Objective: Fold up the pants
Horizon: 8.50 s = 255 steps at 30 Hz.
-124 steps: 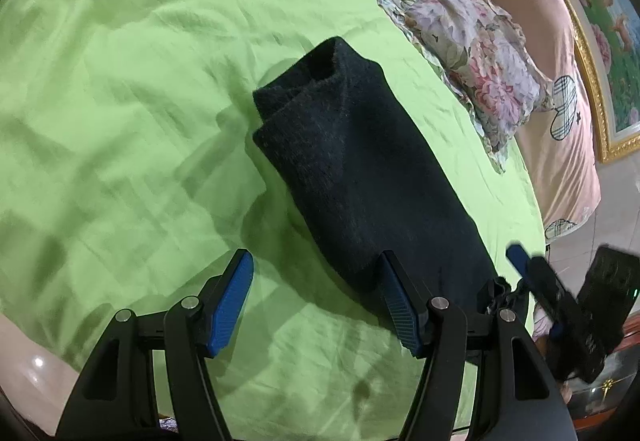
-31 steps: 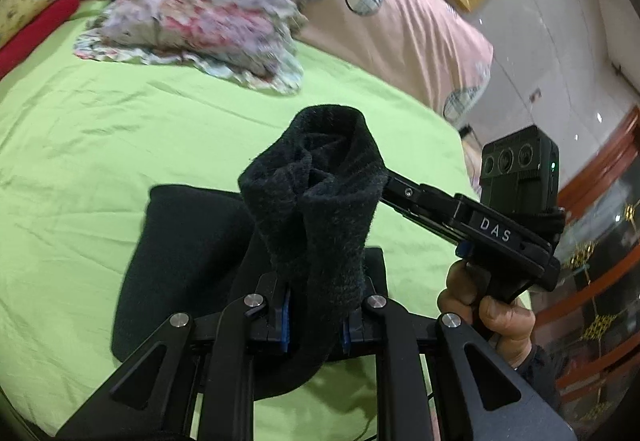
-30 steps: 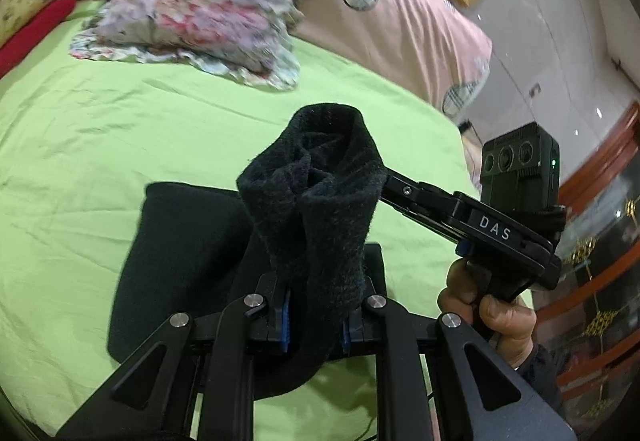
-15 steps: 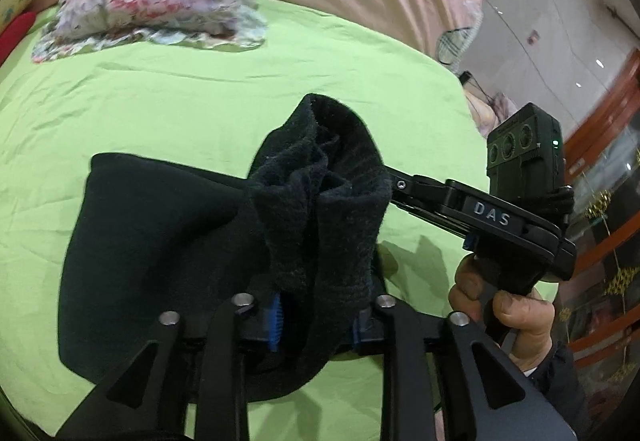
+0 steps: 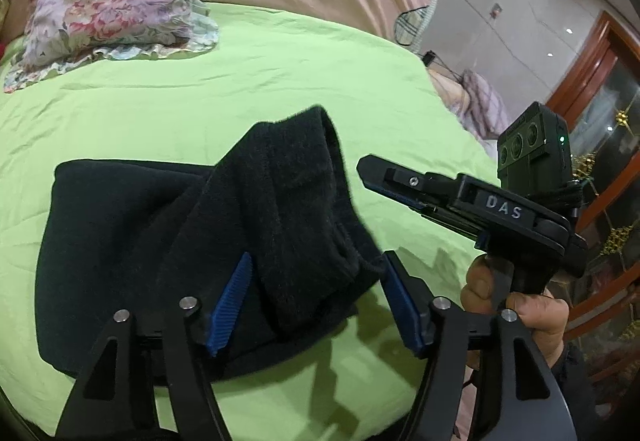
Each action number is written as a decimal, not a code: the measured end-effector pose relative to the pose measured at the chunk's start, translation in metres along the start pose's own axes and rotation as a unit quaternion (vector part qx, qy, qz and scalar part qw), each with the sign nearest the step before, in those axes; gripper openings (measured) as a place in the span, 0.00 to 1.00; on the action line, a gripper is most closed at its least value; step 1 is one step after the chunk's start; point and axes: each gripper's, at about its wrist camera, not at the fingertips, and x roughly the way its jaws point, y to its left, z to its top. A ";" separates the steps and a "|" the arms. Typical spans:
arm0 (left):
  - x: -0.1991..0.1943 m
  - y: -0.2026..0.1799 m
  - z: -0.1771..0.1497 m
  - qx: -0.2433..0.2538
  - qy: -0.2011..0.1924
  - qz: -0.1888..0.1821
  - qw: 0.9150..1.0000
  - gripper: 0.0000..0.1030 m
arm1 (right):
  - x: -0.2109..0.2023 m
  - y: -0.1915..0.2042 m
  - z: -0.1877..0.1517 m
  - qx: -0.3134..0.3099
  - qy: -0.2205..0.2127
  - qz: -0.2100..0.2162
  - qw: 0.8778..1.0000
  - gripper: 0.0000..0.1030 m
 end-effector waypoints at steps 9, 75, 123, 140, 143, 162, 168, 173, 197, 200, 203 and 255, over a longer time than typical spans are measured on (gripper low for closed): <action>-0.041 0.006 -0.001 -0.012 -0.025 -0.003 1.000 0.73 | -0.035 0.024 -0.023 0.004 -0.045 -0.031 0.999 0.63; -0.005 0.181 -0.024 -0.193 0.032 0.064 0.979 0.73 | 0.024 0.010 -0.075 0.075 -0.005 -0.057 0.996 0.65; -0.116 0.274 0.036 -0.237 -0.103 0.128 0.957 0.32 | 0.160 0.144 0.014 -0.091 0.022 0.019 0.995 0.39; -0.074 0.316 0.022 -0.236 -0.072 0.166 0.955 0.51 | 0.227 0.109 0.026 -0.091 0.067 -0.043 0.993 0.48; -0.070 0.315 0.021 -0.236 -0.072 0.168 0.955 0.54 | 0.228 0.099 0.027 -0.086 0.070 -0.047 0.993 0.48; -0.054 0.331 0.015 -0.242 -0.069 0.183 0.950 0.86 | 0.237 0.075 0.029 -0.088 0.065 -0.062 0.992 0.62; -0.061 0.328 0.013 -0.245 -0.070 0.193 0.948 0.86 | 0.231 0.079 0.028 -0.089 0.060 -0.058 0.993 0.62; -0.079 0.312 0.006 -0.231 -0.077 0.220 0.945 0.86 | 0.213 0.094 0.022 -0.104 0.052 -0.051 0.992 0.64; -0.074 0.226 -0.060 -0.045 -0.058 0.375 0.924 0.90 | 0.171 0.142 -0.067 -0.275 0.030 -0.068 0.958 0.83; -0.074 0.226 -0.061 -0.047 -0.060 0.373 0.925 0.90 | 0.175 0.140 -0.071 -0.280 0.033 -0.081 0.956 0.83; -0.075 0.227 -0.061 -0.050 -0.061 0.373 0.924 0.90 | 0.180 0.135 -0.070 -0.268 0.040 -0.092 0.958 0.83; -0.066 0.236 -0.063 -0.059 -0.055 0.355 0.932 0.90 | 0.183 0.143 -0.084 -0.309 0.024 -0.131 0.942 0.83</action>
